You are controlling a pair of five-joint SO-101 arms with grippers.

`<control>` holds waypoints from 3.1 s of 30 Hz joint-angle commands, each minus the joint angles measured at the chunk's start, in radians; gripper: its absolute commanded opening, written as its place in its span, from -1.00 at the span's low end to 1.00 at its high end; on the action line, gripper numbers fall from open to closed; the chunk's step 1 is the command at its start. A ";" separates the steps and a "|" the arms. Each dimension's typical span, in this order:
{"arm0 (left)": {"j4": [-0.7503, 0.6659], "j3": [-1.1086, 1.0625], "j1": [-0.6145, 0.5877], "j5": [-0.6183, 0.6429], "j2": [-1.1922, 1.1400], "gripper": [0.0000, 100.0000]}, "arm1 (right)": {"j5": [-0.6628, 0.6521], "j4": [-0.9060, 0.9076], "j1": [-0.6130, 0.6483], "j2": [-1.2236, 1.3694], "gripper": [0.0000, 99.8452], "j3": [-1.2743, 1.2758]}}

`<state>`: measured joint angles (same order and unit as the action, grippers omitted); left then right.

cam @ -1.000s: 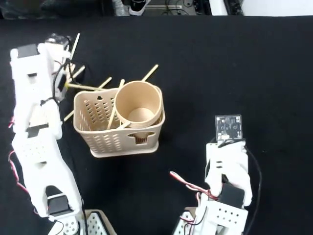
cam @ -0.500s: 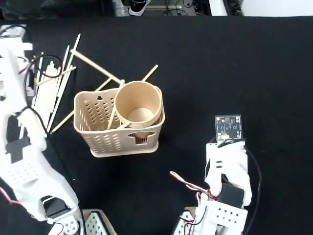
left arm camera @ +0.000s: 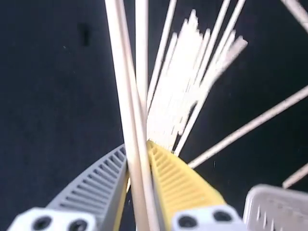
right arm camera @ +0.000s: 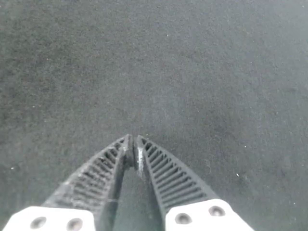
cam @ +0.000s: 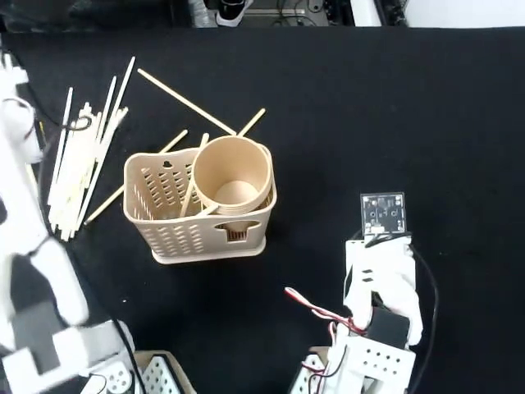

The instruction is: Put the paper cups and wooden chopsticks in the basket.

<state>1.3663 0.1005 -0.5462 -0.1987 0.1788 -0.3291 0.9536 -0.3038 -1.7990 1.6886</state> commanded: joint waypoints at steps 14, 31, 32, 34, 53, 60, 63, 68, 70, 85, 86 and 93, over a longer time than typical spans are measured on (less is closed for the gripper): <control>-0.761 -0.809 0.096 0.419 0.994 -0.94 | -0.008 0.002 0.012 -0.041 -0.97 -0.002; -0.752 -0.840 0.670 0.361 1.204 -0.94 | -0.008 0.002 0.012 -0.041 -0.97 -0.002; -0.753 -0.863 0.670 0.361 1.214 -0.94 | -0.008 0.002 0.012 -0.041 -0.97 -0.002; -0.766 -0.917 0.664 0.359 1.224 -0.94 | -0.008 0.002 0.012 -0.041 -0.97 -0.002; -0.641 -1.101 0.524 0.322 1.456 -0.65 | -0.008 0.003 0.012 -0.041 -0.97 -0.002; -0.339 -0.900 0.107 0.411 1.290 -0.65 | -0.008 0.003 0.012 -0.041 -0.97 -0.002; -0.209 -0.860 -0.111 0.405 1.203 -0.65 | -0.008 0.003 0.012 -0.041 -0.97 -0.002; -0.180 -0.928 -0.444 0.338 0.999 -0.54 | -0.008 0.003 0.012 -0.041 -0.97 -0.002; -0.230 -0.969 -0.516 0.295 0.899 -0.55 | -0.008 0.003 0.012 -0.041 -0.97 -0.002; -0.462 -0.987 -0.914 0.262 0.245 -0.54 | -0.008 0.003 0.012 -0.041 -0.97 -0.002; -0.485 -0.986 -0.914 0.262 0.199 -0.54 | -0.008 0.003 0.012 -0.041 -0.97 -0.002; -0.574 -0.855 -0.888 0.270 -0.129 -0.55 | -0.008 0.003 0.012 -0.041 -0.97 -0.002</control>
<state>0.8186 -0.8707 -1.4469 0.0729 0.2018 -0.3291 0.9536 -0.3038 -1.7990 1.6886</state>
